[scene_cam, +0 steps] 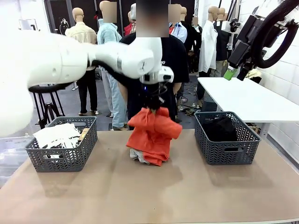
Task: Sort the tops and bottoms.
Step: Lift clothes from the center of the table with your left hand, then sort the clothes according to human instructions.
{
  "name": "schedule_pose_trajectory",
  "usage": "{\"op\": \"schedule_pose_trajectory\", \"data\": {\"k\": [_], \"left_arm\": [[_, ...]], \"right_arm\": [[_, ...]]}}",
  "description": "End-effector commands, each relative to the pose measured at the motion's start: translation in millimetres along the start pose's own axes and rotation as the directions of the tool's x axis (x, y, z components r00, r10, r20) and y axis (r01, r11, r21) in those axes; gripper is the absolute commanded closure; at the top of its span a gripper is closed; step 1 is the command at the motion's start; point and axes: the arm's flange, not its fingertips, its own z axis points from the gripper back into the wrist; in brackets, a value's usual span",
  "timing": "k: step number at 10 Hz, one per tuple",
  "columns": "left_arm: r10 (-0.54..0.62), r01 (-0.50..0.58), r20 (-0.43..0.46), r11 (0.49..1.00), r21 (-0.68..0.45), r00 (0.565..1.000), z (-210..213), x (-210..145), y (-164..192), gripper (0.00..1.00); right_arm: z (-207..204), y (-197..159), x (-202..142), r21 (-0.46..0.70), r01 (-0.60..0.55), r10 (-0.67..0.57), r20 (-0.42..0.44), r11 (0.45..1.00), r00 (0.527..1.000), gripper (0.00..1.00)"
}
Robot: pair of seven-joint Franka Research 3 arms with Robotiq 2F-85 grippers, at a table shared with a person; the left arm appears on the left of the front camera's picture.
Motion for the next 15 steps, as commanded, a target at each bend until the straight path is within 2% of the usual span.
{"op": "schedule_pose_trajectory", "data": {"k": [1,2,4,6,8,9,15], "left_arm": [[-0.060,0.054,0.066,0.995,0.087,0.996,46,1,-18,1.00],[-0.059,0.045,0.111,0.990,0.130,0.992,73,-1,-16,1.00],[-0.030,-0.003,0.147,0.976,0.219,0.989,120,1,-3,1.00],[-0.026,-0.025,0.173,0.957,0.288,0.985,154,-6,-9,1.00],[-0.046,-0.003,0.172,0.962,0.271,0.984,159,-9,-11,1.00],[-0.055,0.008,0.180,0.967,0.255,0.982,154,-10,-1,1.00],[-0.055,0.008,0.180,0.967,0.255,0.982,154,-10,-1,1.00]], "right_arm": [[0,1,-2,-0.004,0.006,-0.006,-0.011,1.000,1.000,0.00],[0,1,-2,-0.004,0.006,-0.006,-0.011,1.000,1.000,0.00],[0,1,-2,-0.004,0.006,-0.006,-0.011,1.000,1.000,0.00],[0,1,-2,-0.004,0.006,-0.006,-0.011,1.000,1.000,0.00],[0,1,-2,-0.004,0.006,-0.006,-0.011,1.000,1.000,0.00],[0,1,-2,-0.004,0.006,-0.006,-0.011,1.000,1.000,0.00],[0,1,-2,-0.004,0.006,-0.006,-0.011,1.000,1.000,0.00]]}}
